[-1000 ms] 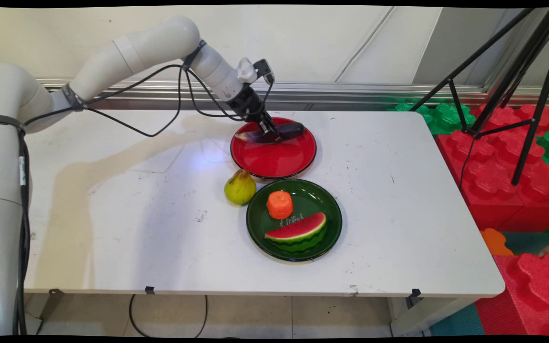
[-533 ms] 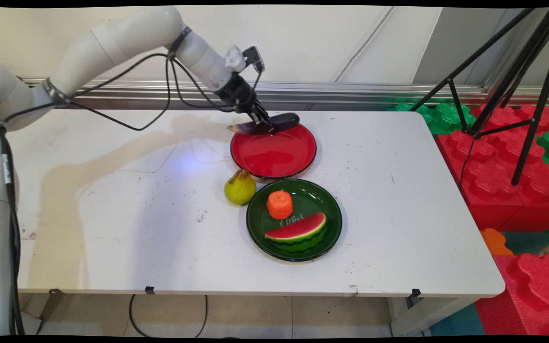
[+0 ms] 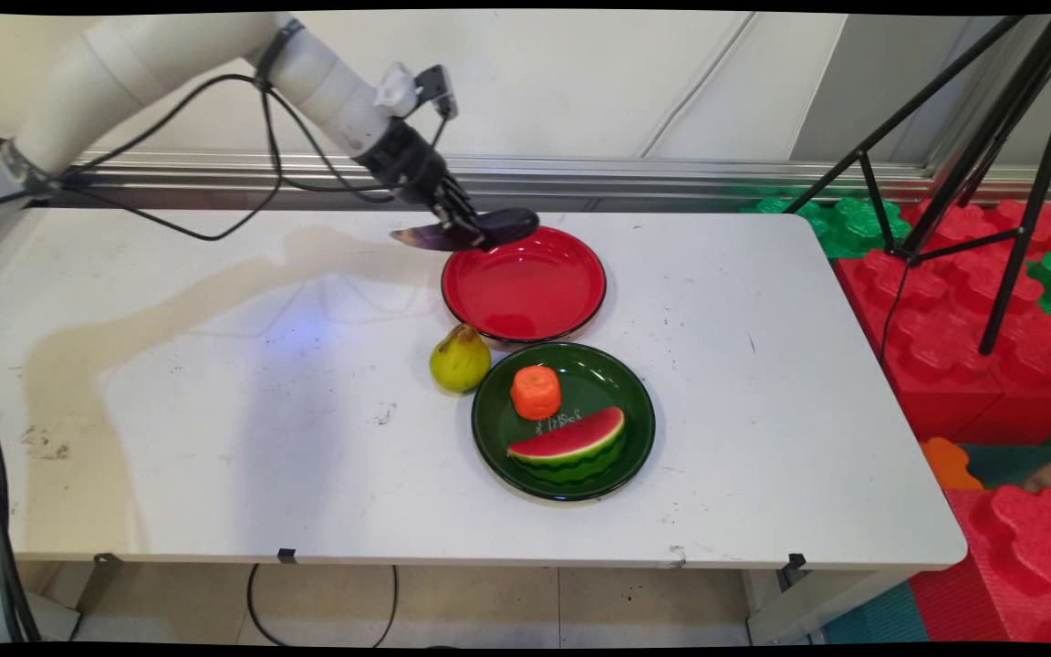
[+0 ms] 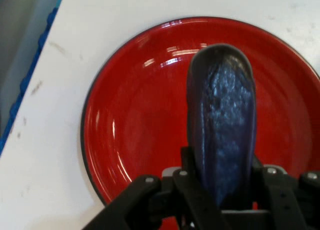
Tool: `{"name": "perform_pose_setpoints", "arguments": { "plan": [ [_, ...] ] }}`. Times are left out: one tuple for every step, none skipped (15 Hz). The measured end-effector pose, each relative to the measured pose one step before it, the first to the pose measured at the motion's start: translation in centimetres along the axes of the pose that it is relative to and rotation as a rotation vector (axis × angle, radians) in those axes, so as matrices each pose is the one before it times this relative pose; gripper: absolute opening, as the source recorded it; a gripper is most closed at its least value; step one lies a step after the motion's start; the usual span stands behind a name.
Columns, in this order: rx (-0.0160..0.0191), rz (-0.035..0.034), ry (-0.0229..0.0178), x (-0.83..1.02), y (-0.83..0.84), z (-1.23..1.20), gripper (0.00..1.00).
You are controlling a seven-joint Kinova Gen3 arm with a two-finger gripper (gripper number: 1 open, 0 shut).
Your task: Place the picked object on the table
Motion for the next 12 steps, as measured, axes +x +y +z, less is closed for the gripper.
{"name": "perform_pose_setpoints", "arguments": {
  "plan": [
    [-0.00234,0.00106,-0.00592,-0.443,0.304,-0.791,0.00],
    [-0.00271,-0.00076,-0.00658,-0.536,0.365,-0.876,0.00],
    [-0.00267,-0.00407,-0.00644,-0.615,0.369,-0.864,0.00],
    [-0.00269,-0.00435,-0.00716,-0.624,0.326,-0.726,0.00],
    [-0.00429,-0.00369,-0.00876,-0.658,0.353,-0.714,0.00],
    [-0.00389,-0.00145,-0.01130,-0.730,0.350,-0.670,0.00],
    [-0.00244,-0.00192,-0.01213,-0.732,0.281,-0.492,0.00],
    [-0.00189,-0.00284,-0.01456,-0.889,0.307,-0.494,0.00],
    [-0.00133,-0.00497,-0.01321,-0.939,0.300,-0.407,0.00],
    [-0.00246,-0.00319,-0.01045,-0.768,0.251,-0.226,0.00],
    [-0.00416,-0.00357,-0.01177,-0.842,0.285,-0.153,0.00],
    [-0.00383,-0.00295,-0.01096,-0.811,0.271,-0.068,0.00]
  ]
}}
